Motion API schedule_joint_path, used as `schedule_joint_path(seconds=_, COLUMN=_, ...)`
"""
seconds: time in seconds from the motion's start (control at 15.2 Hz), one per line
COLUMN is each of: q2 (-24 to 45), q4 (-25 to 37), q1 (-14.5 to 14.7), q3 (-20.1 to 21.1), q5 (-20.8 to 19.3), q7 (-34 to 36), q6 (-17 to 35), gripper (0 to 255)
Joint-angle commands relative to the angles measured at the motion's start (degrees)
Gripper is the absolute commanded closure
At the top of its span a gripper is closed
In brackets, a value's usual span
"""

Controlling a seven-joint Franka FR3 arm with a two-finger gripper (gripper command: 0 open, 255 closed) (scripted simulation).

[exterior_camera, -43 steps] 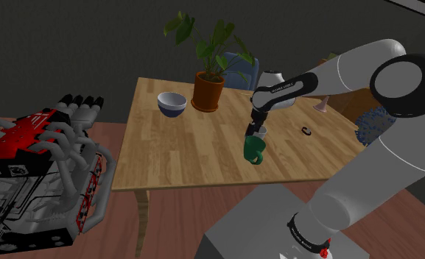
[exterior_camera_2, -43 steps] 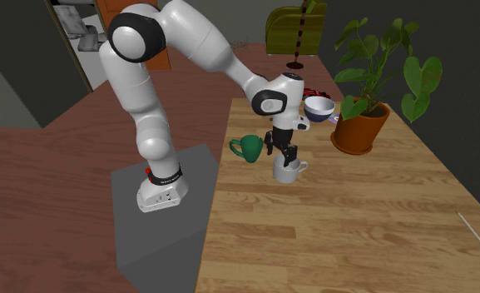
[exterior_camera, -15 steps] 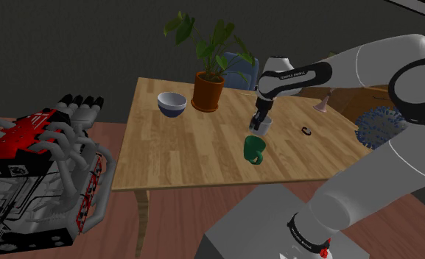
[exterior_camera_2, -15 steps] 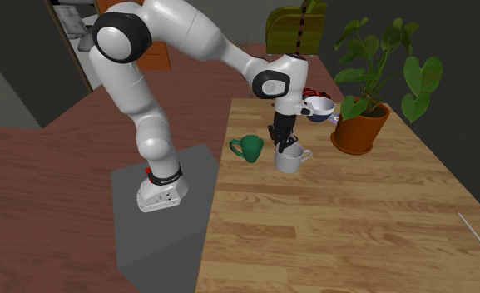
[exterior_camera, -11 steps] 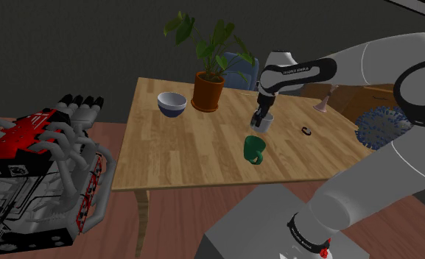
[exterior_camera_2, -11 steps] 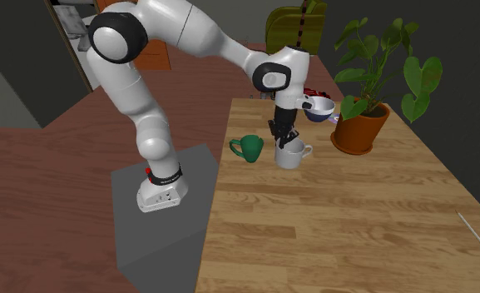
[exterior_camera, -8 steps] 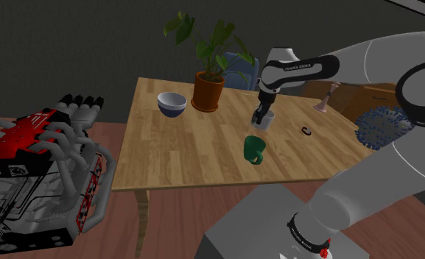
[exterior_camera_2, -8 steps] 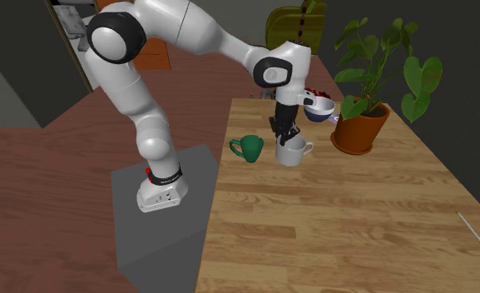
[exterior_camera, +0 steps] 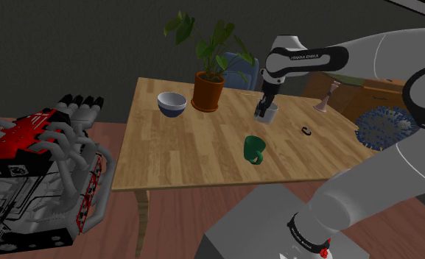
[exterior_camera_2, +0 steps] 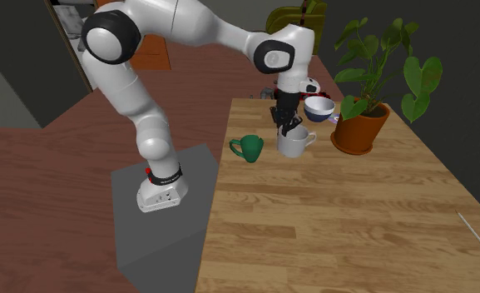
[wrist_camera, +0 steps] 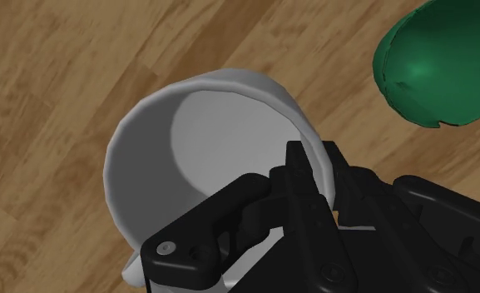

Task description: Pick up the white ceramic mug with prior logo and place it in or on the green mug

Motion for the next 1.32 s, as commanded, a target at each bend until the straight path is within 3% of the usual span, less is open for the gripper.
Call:
schedule_joint_path(seconds=0.0, q2=-0.46, q4=1.13, q1=0.09, q3=0.21, q5=0.04, q7=0.06, q6=-1.62, gripper=255)
schedule_joint_path(seconds=0.26, q2=-0.90, q4=3.37, q1=0.14, q3=0.38, q5=0.12, q7=-0.12, q6=-4.29, gripper=255)
schedule_joint_path(seconds=0.66, q2=-11.33, q4=-5.45, q1=2.09, q3=5.32, q5=0.50, q7=6.75, q6=-6.67, gripper=255)
schedule_joint_path(seconds=1.12, q2=-22.07, q4=-12.90, q1=5.09, q3=12.01, q5=3.91, q7=14.68, q6=-10.80, gripper=255)
schedule_joint_path(seconds=1.25, q2=-22.02, q4=-14.40, q1=5.08, q3=11.97, q5=3.85, q7=14.78, q6=-9.24, gripper=255)
